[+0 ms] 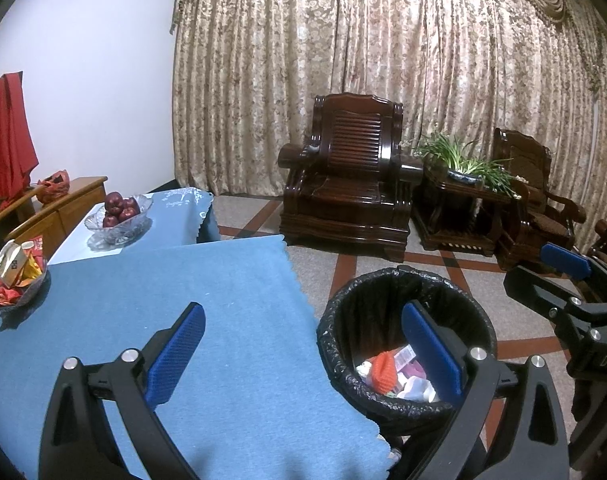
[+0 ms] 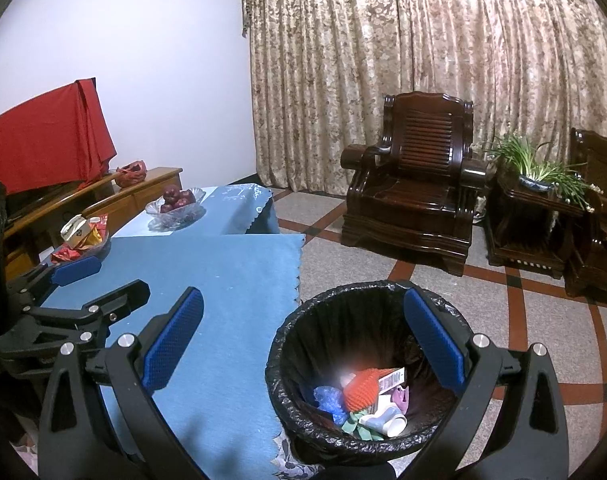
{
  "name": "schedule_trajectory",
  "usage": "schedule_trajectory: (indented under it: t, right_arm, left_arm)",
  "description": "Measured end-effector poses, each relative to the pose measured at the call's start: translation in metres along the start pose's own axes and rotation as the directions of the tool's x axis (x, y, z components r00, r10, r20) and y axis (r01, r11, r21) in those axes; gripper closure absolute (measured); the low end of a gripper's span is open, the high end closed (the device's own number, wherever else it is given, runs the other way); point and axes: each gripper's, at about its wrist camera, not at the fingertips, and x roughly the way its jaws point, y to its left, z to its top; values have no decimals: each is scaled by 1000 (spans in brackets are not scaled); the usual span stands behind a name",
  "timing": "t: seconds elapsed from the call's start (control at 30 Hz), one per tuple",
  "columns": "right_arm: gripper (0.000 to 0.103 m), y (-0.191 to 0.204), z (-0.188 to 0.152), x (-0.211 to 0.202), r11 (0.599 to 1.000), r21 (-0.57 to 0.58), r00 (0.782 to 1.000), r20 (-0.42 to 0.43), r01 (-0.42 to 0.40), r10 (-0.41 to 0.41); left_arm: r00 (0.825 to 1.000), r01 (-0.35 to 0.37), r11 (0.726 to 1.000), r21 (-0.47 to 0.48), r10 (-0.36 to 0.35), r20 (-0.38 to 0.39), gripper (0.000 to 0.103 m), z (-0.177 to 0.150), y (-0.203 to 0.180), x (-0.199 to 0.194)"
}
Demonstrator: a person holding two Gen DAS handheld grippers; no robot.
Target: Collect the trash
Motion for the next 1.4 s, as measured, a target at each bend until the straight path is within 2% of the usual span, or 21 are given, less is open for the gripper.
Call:
schedule_trajectory:
  t: [1.4]
  right_arm:
    - [5, 17, -4, 5, 1000, -5, 1000, -14, -4, 4]
  left_arm:
    - [1000, 1, 1000, -4, -1, -10, 6, -5, 12, -3]
